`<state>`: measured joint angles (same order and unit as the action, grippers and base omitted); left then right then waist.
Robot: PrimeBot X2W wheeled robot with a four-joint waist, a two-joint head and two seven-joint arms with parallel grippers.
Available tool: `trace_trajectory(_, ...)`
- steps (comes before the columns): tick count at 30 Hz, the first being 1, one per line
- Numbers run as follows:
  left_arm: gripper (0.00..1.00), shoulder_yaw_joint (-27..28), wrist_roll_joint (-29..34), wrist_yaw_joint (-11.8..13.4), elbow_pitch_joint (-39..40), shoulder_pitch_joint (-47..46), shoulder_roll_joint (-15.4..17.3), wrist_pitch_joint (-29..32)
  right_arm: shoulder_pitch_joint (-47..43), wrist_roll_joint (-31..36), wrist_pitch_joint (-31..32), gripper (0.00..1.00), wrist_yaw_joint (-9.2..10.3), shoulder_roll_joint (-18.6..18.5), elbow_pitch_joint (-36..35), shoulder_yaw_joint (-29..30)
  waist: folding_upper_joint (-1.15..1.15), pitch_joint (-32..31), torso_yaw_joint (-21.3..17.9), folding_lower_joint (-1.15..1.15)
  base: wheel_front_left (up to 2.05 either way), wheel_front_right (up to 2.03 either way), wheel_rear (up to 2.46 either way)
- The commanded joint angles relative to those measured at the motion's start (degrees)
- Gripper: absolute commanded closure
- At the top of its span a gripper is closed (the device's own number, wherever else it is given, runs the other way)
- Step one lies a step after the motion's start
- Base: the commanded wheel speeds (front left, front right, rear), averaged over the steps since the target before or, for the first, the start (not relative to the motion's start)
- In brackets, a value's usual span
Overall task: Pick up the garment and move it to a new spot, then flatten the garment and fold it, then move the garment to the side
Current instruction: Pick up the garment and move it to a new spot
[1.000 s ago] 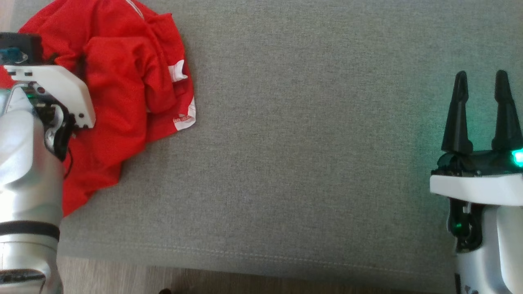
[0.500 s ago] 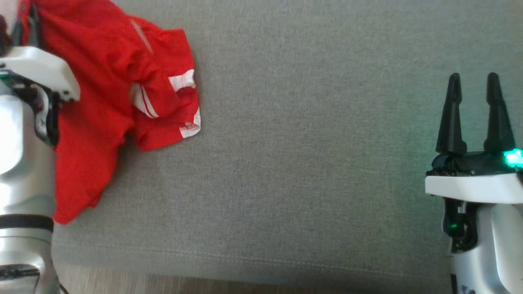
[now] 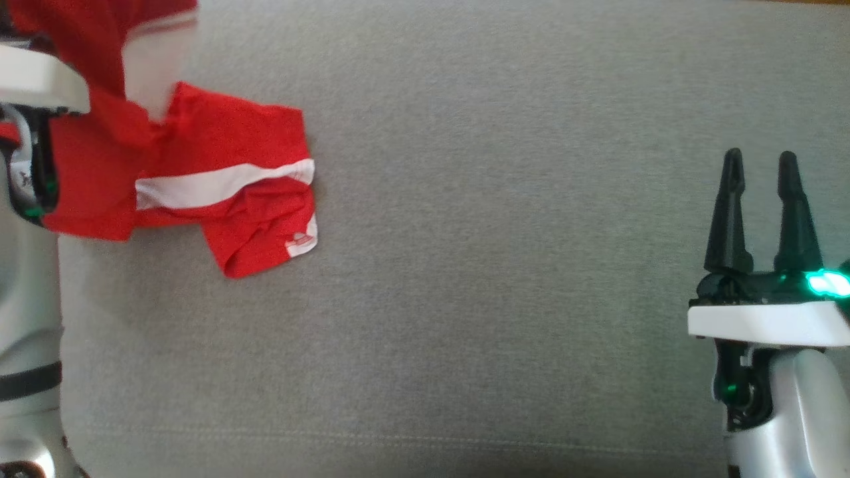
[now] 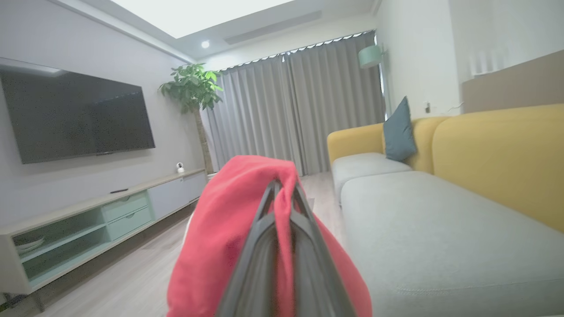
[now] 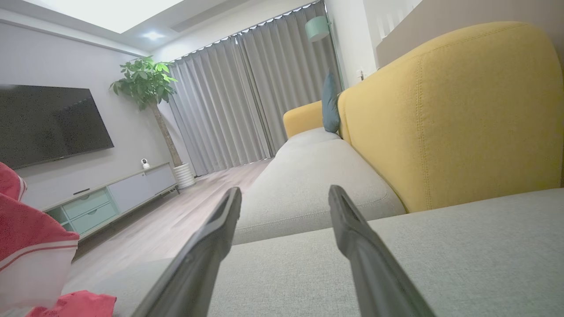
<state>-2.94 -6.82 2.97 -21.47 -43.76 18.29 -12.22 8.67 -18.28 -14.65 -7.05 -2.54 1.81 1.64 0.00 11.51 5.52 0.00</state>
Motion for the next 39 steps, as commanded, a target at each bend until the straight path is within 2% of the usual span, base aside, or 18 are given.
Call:
trace_trajectory(1,1.00,1.26,-0.61,-0.33,4.10,-1.51,2.68,0.98,0.91,-0.43,-0.35,0.00,-0.44,-0.33,-1.73,-1.90,0.00,-1.05,-1.24,0.00,0.00,0.00,0.00)
trace_trajectory(8,1.00,-2.03,-1.77,-1.22,13.62,0.46,-0.18,6.56,1.02,-1.56,-0.35,0.00,-0.44,-0.33,-2.08,-2.56,0.00,-2.16,-4.50,0.00,0.00,0.00,0.00)
trace_trajectory(14,1.00,-8.19,-1.56,-1.07,19.11,2.64,-5.46,10.12,1.21,-1.78,-0.35,0.00,-0.44,-0.33,-2.64,-3.77,0.00,-2.82,-10.39,0.00,0.00,0.00,0.00)
trace_trajectory(20,1.00,-13.40,-1.21,-0.29,16.53,3.56,-10.86,9.64,1.63,-2.69,-0.35,0.00,-0.44,-0.33,-3.91,-5.17,0.00,-1.99,-16.58,0.00,0.00,0.00,0.00)
trace_trajectory(26,1.00,-17.77,-1.81,1.58,8.43,3.32,-14.30,6.60,1.91,-3.81,-0.35,0.00,-0.44,-0.33,-4.66,-5.89,0.00,-0.37,-22.24,0.00,0.00,0.00,0.00)
trace_trajectory(28,0.00,-19.09,-2.71,2.23,4.58,3.16,-14.84,5.94,1.95,-4.10,-0.35,0.00,-0.44,-0.33,-4.81,-6.07,0.00,0.12,-23.54,0.00,0.00,0.00,0.00)
trace_trajectory(33,0.00,-21.15,-4.13,3.31,-3.55,1.70,-15.24,3.36,2.05,-4.62,-0.35,0.00,-0.44,-0.33,-5.21,-6.01,0.00,1.11,-24.78,0.00,0.00,0.00,0.00)
trace_trajectory(39,0.00,-18.76,-6.13,4.31,-7.32,1.45,-14.44,-0.64,1.25,-3.82,-0.35,0.00,-0.44,-0.33,-5.19,-4.87,0.00,0.65,-21.41,0.00,0.00,0.00,0.00)
